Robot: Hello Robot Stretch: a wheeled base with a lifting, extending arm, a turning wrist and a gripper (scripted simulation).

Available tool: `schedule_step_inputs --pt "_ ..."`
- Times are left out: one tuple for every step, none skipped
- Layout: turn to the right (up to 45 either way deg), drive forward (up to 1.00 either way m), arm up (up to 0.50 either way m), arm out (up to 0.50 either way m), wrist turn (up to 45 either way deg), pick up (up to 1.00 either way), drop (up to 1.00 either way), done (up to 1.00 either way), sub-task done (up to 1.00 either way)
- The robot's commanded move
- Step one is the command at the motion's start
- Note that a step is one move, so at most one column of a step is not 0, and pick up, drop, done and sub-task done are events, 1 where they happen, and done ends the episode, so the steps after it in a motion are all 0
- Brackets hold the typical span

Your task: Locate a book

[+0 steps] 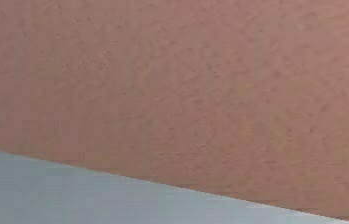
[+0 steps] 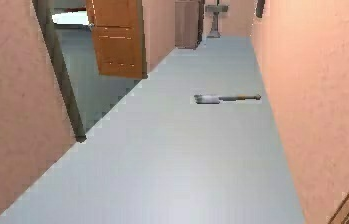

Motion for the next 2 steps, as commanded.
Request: schedule_step_inputs --pt "45.0 0.00 0.00 0.00 0.0 0.00 0.00 0.00 0.00" --pt "42.0 0.00 0.00 0.00 0.0 0.00 0.00 0.00 0.00"
